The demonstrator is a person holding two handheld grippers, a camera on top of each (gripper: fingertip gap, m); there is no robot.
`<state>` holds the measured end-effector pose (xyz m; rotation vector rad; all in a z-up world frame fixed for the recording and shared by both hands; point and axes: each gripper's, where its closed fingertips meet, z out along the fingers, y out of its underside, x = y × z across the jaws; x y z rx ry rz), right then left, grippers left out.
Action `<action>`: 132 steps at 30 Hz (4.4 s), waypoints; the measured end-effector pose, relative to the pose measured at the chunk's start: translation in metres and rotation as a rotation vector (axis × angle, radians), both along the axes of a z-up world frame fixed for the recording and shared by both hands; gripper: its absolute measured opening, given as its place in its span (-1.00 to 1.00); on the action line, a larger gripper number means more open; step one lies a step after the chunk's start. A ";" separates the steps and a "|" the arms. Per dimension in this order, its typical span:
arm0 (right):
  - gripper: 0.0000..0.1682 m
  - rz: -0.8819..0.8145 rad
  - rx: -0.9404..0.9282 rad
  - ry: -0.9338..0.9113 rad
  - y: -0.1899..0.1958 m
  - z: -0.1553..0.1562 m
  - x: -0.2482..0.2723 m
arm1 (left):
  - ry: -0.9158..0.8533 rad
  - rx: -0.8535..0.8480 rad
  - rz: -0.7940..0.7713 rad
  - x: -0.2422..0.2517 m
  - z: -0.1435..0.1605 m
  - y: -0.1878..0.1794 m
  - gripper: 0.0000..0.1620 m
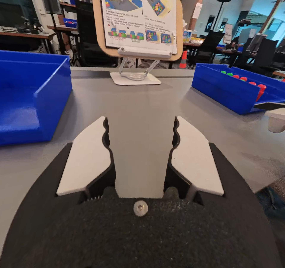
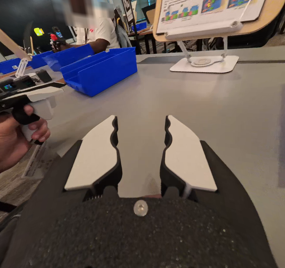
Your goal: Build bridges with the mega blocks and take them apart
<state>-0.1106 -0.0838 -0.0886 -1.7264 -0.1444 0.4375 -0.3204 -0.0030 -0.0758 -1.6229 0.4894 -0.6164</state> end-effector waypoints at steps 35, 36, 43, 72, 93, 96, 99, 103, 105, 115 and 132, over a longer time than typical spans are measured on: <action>-0.35 -0.720 -0.168 -0.137 -0.126 -0.025 0.270 | 0.165 -0.293 -0.265 0.453 -0.057 -0.023 -0.16; -0.35 -0.726 -0.174 -0.135 -0.128 -0.027 0.272 | 0.166 -0.309 -0.258 0.452 -0.059 -0.017 -0.24; -0.30 -0.734 -0.222 -0.104 -0.113 -0.030 0.278 | 0.190 -0.367 -0.224 0.419 -0.059 0.016 -0.78; -0.95 -0.646 -0.155 0.026 0.013 -0.007 0.105 | 0.224 -0.270 0.114 0.148 -0.035 -0.002 -0.97; -0.47 -0.227 -0.244 0.127 0.092 -0.034 -0.030 | 0.124 -0.294 0.251 -0.027 -0.055 0.023 -0.11; -0.44 -0.182 -0.066 0.158 0.067 0.000 -0.028 | -0.042 -0.195 0.314 -0.084 -0.021 0.026 -0.16; -0.44 -0.133 0.009 0.059 0.056 0.029 -0.051 | 0.001 -0.166 0.491 -0.180 0.008 0.073 -0.19; -0.53 -0.028 0.100 -0.045 0.040 0.047 -0.096 | -0.027 -0.282 0.450 -0.254 -0.004 0.159 -0.16; -0.56 0.051 0.096 -0.042 0.035 0.042 -0.124 | 0.009 -0.371 0.418 -0.270 -0.026 0.194 -0.10; -0.55 0.275 -0.082 -0.155 0.045 -0.021 -0.230 | 0.032 -0.336 0.326 -0.267 -0.049 0.221 -0.95; -0.94 0.226 -0.125 -0.194 0.050 -0.027 -0.304 | 0.130 -0.230 0.812 -0.273 -0.036 -0.091 -0.95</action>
